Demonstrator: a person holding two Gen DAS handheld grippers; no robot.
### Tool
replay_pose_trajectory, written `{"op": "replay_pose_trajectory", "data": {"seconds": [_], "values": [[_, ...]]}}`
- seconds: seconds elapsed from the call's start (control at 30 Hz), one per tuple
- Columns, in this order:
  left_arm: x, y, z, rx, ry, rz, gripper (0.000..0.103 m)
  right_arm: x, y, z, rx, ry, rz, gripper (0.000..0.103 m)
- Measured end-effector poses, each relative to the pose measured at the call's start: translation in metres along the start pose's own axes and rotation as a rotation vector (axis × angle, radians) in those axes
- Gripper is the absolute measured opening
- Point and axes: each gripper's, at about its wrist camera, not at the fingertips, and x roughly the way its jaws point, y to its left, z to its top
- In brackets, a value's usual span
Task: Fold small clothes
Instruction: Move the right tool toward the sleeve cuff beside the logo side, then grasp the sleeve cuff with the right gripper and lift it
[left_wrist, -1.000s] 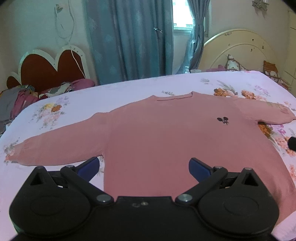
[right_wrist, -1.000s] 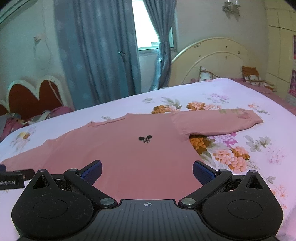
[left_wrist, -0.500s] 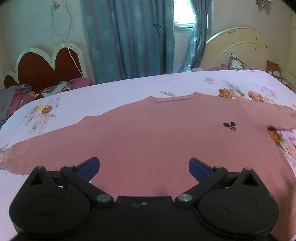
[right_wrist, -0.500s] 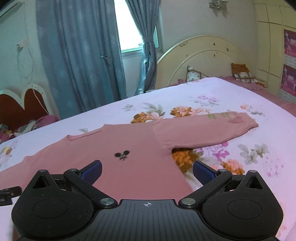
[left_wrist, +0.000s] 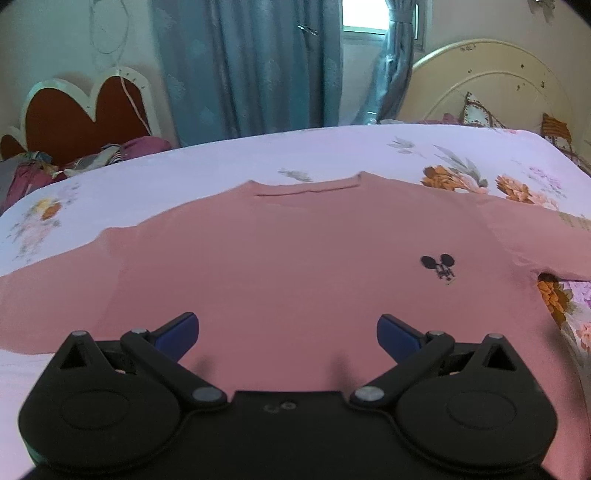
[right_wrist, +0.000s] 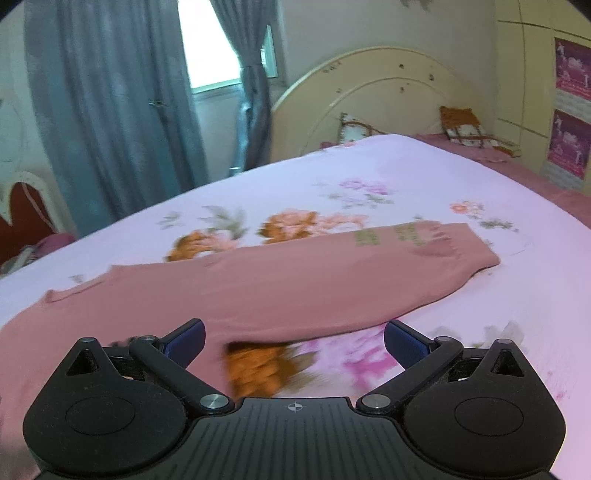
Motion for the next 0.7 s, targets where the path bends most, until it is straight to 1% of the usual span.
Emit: {"op": "replay_pose_trajectory", "data": {"seconds": [0.2, 0.23, 0.27, 0.3, 0.33, 0.57, 0.6, 0.67, 0.7], "values": [[0.014, -0.023, 0.004, 0.029, 0.021, 0.032, 0.102, 0.038, -0.053, 0.014, 0.051, 0.002, -0.066, 0.102], [0.015, -0.026, 0.005, 0.033, 0.021, 0.041, 0.102, 0.043, -0.061, 0.016, 0.058, 0.0, -0.079, 0.1], [0.017, -0.028, 0.006, 0.035, 0.021, 0.047, 0.102, 0.048, -0.067, 0.019, 0.062, 0.002, -0.089, 0.089], [0.019, -0.029, 0.008, 0.037, 0.021, 0.055, 0.102, 0.054, -0.075, 0.021, 0.072, 0.01, -0.101, 0.085], [0.02, -0.03, 0.01, 0.038, 0.022, 0.063, 0.102, 0.061, -0.084, 0.023, 0.092, 0.017, -0.112, 0.083], [0.03, -0.03, 0.016, 0.034, 0.034, 0.091, 0.102, 0.102, -0.132, 0.033, 0.167, 0.054, -0.21, 0.082], [0.032, -0.029, 0.016, 0.027, 0.038, 0.093, 0.102, 0.107, -0.138, 0.033, 0.183, 0.063, -0.215, 0.08], [0.034, -0.026, 0.017, 0.012, 0.045, 0.087, 0.102, 0.118, -0.151, 0.034, 0.229, 0.087, -0.21, 0.062], [0.036, -0.025, 0.018, 0.006, 0.048, 0.087, 0.102, 0.123, -0.156, 0.033, 0.249, 0.093, -0.211, 0.061]]}}
